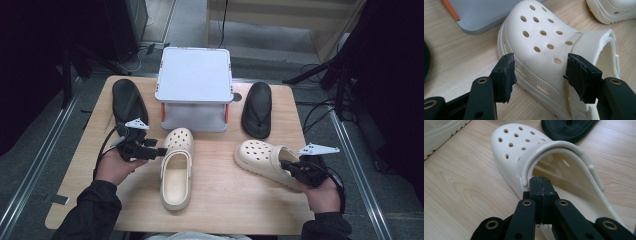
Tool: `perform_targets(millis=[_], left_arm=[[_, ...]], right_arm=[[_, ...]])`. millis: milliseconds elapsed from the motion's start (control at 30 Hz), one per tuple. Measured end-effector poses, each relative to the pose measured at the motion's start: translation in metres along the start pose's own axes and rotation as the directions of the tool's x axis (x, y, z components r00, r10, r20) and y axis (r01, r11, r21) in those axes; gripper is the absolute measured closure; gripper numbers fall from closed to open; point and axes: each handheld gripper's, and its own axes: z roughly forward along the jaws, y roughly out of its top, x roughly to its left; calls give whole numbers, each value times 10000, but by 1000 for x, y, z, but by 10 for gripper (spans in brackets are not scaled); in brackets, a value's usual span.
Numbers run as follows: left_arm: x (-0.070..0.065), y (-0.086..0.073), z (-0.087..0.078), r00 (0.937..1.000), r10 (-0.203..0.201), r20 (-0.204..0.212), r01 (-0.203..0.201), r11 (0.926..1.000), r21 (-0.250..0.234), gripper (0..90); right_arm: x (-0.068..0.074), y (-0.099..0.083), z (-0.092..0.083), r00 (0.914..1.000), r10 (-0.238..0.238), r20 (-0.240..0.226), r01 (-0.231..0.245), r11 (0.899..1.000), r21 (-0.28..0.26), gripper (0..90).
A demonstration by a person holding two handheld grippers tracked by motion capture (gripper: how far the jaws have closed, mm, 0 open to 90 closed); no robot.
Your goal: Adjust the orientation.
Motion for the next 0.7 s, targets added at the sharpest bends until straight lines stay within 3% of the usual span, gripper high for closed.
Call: perform_targets(millis=[367,567,700], left_arm=[[0,0,0,10000,2,8,-2,10000,-8,407],[-1,0,-1,10000,-10,17,10,10000,10,407],[-1,0,-1,10000,-22,30,22,10000,7,407]], right_arm=[[20,4,5,9969,-309,-723,319,9994,120,900],[30,6,8,9912,-144,-1317,155,9999,74,900],[36,8,10,9895,-235,-1425,243,9997,41,900]])
